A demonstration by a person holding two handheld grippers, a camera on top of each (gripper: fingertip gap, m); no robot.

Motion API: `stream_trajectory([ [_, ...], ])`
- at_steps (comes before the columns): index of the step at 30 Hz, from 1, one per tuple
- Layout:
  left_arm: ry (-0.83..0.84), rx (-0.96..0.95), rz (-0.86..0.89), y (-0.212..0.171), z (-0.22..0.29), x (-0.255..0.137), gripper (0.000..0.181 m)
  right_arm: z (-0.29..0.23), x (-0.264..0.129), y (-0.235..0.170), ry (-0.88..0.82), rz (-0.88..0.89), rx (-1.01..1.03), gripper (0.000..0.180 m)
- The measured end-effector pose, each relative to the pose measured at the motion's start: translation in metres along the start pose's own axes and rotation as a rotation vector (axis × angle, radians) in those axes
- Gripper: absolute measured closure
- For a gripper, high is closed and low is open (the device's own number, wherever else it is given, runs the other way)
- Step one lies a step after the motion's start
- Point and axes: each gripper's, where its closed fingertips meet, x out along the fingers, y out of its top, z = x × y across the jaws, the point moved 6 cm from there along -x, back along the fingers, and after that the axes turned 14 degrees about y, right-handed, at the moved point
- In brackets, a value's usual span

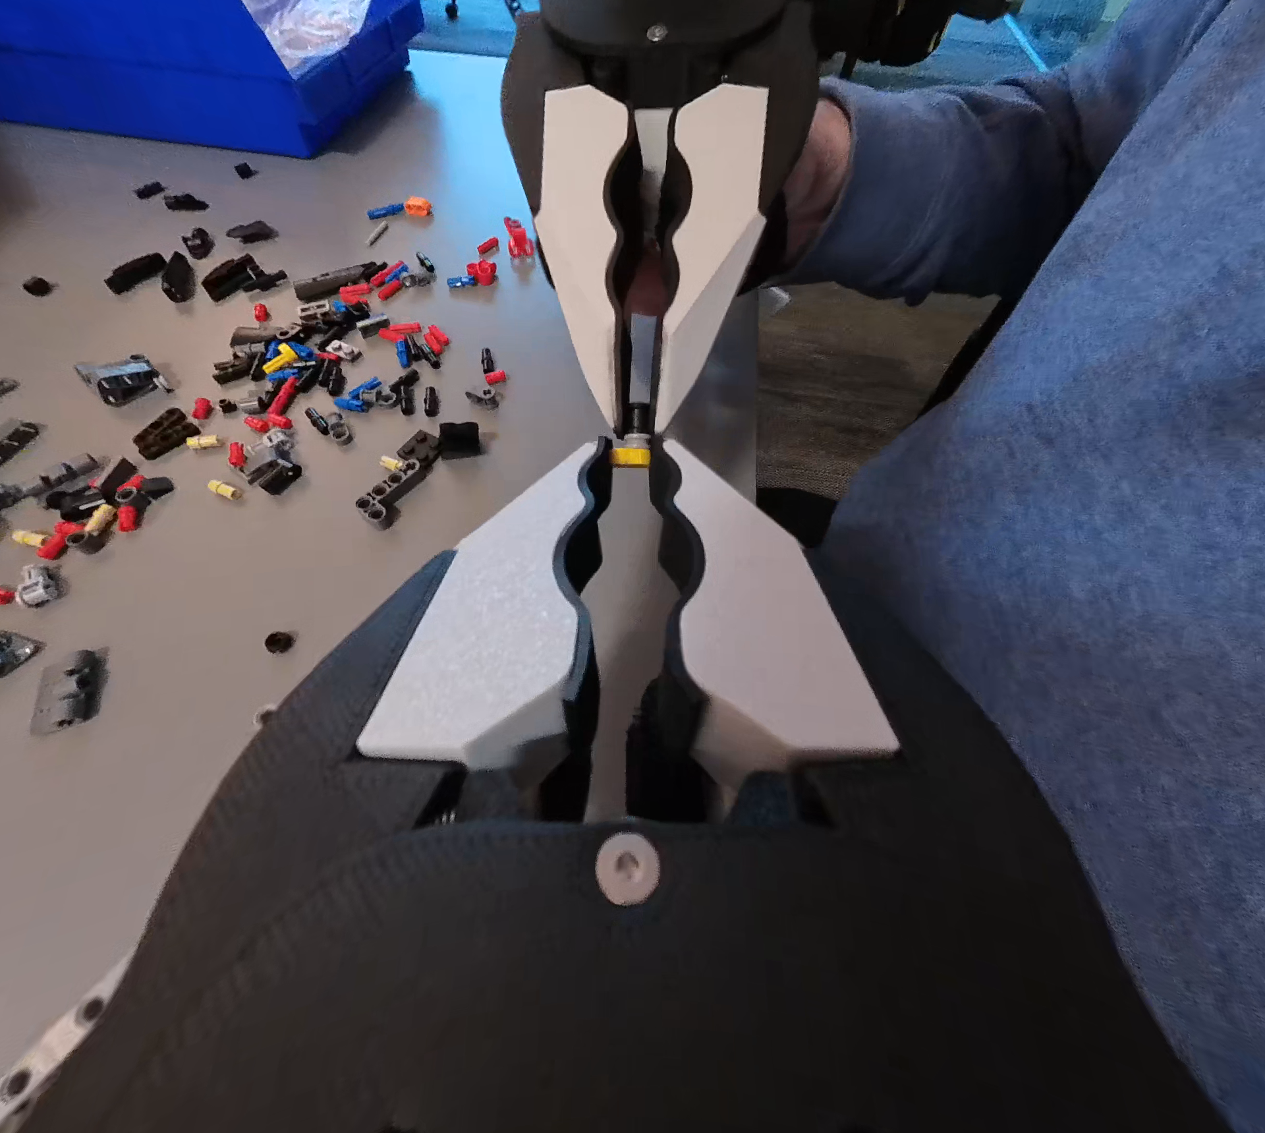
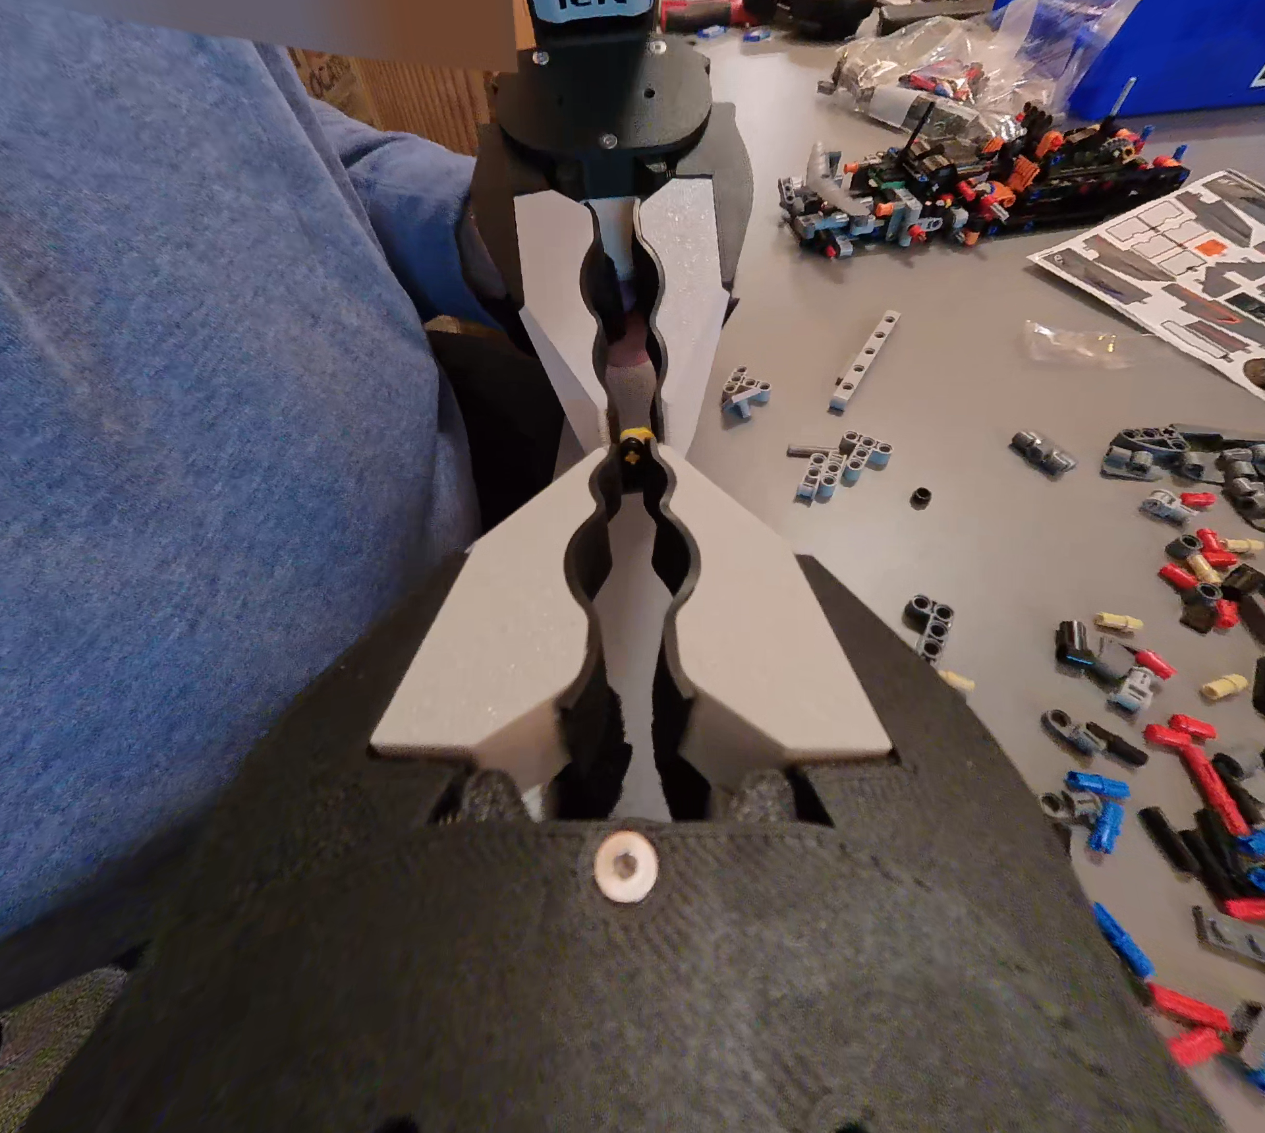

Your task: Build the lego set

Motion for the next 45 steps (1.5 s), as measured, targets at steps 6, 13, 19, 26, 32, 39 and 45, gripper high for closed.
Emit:
stream_trajectory([
  [6, 0.010, -0.044, 0.041, -0.006, 0.001, -0.002, 0.172, 0.002, 0.002, -0.004, 0.027, 0.020, 0.015, 0.177],
  [13, -0.012, -0.111, 0.056, -0.008, 0.001, 0.002, 0.172, 0.005, -0.001, -0.009, 0.071, 0.054, 0.046, 0.177],
  [19, -0.019, -0.121, 0.040, -0.009, 0.001, 0.006, 0.172, 0.007, -0.005, -0.013, 0.093, 0.050, 0.045, 0.177],
  [26, -0.054, -0.130, 0.046, -0.007, 0.003, 0.008, 0.172, 0.005, -0.009, -0.017, 0.132, 0.076, 0.049, 0.177],
  [32, -0.014, -0.181, 0.057, -0.011, -0.019, 0.000, 0.172, 0.009, -0.045, -0.012, 0.037, 0.066, 0.013, 0.177],
  [39, -0.017, -0.220, 0.073, -0.010, -0.023, -0.002, 0.171, 0.018, -0.035, -0.012, -0.003, 0.063, 0.037, 0.177],
  [45, -0.040, -0.388, 0.028, -0.013, -0.031, -0.008, 0.171, 0.012, -0.023, -0.010, -0.063, -0.056, 0.050, 0.176],
])
